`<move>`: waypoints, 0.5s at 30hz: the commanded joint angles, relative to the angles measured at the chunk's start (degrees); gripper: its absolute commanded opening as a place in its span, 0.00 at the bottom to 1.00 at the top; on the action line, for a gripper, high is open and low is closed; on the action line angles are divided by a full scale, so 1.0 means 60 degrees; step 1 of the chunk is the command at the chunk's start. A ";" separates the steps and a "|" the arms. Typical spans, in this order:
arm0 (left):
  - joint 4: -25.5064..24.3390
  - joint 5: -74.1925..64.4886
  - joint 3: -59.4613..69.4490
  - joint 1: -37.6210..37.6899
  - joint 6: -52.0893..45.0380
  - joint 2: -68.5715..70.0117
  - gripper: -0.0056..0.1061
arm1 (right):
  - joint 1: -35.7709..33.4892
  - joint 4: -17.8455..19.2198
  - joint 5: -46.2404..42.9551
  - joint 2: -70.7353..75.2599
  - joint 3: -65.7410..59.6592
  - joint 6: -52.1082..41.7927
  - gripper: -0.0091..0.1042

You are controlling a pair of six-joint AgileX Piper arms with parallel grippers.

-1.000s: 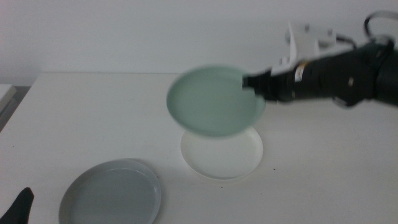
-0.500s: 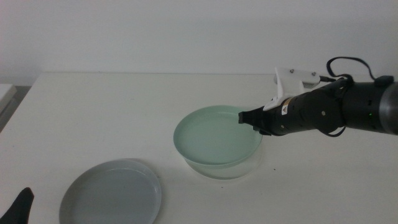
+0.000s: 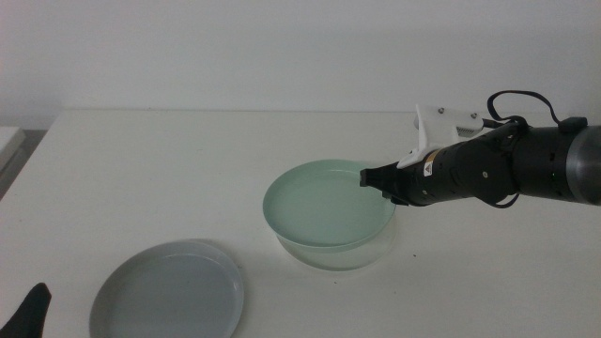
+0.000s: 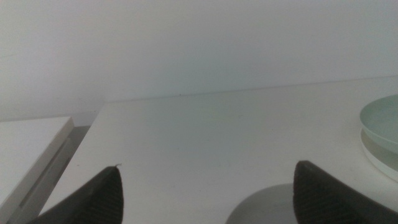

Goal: Stack the three bowls on top of each other.

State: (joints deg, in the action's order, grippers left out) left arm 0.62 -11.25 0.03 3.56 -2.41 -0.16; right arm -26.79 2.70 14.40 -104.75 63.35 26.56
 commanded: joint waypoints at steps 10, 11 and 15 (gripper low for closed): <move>0.0032 0.0127 -0.0006 -0.0006 0.0038 0.0026 0.89 | 0.0091 0.1391 -0.0128 -0.0213 -0.0023 0.1173 0.06; 0.0032 0.0127 -0.0006 -0.0006 0.0038 0.0026 0.89 | 0.0091 0.1391 -0.0145 -0.0218 -0.0023 0.1173 0.06; 0.0032 0.0127 -0.0006 -0.0006 0.0038 0.0026 0.89 | 0.0091 0.1645 -0.0152 -0.0218 -0.0023 0.1173 0.06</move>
State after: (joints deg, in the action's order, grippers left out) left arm 0.62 -11.25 0.03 3.56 -2.41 -0.16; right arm -26.79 11.30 14.18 -106.14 63.35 33.38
